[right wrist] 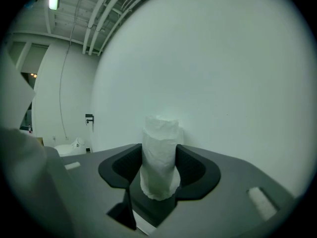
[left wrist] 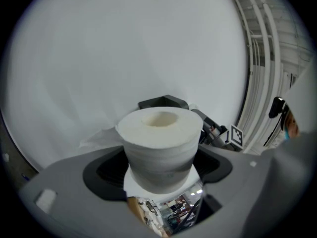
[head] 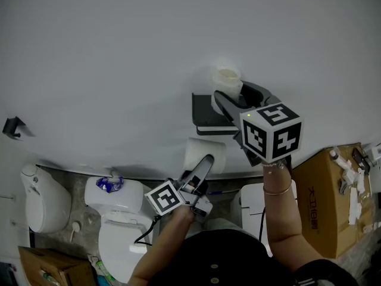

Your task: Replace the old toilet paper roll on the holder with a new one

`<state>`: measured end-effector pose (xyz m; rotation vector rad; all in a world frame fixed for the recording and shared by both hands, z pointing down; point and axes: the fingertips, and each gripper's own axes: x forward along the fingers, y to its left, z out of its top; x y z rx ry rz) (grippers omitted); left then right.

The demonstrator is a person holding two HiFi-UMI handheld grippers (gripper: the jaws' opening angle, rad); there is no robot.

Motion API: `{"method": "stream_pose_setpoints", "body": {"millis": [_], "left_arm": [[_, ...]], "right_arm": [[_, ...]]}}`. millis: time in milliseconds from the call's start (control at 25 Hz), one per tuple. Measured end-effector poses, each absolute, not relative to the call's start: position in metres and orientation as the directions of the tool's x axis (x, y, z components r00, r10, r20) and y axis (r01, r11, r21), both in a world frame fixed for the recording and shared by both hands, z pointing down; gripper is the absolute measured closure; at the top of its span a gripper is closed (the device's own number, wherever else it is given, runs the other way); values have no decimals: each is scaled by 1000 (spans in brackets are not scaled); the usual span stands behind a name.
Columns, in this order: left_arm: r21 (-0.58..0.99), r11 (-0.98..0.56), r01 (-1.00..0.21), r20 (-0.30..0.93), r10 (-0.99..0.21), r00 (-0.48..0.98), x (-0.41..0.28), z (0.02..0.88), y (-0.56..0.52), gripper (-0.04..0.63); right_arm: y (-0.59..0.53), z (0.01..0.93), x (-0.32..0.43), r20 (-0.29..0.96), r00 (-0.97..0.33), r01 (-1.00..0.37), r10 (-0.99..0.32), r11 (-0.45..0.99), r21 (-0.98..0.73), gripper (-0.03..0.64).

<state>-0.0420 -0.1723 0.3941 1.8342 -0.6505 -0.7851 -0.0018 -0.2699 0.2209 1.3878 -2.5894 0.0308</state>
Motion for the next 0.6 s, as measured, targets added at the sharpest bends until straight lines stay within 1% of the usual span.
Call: {"method": "stream_pose_setpoints", "body": {"millis": [40, 160, 400, 600], "left_arm": [[928, -361, -87, -223, -730, 647, -42, 394, -172, 192], [929, -359, -86, -220, -726, 651, -42, 394, -172, 192], [932, -353, -82, -210, -711, 672, -39, 400, -170, 192], [933, -352, -75, -205, -693, 691, -33, 401, -167, 192]], "right_arm": [[-271, 221, -2, 186, -540, -825, -821, 560, 76, 417], [-272, 221, -4, 176, -553, -818, -814, 571, 71, 428], [-268, 220, 0, 134, -547, -828, -826, 558, 53, 437], [-256, 206, 16, 34, -518, -855, -855, 518, 4, 437]]}}
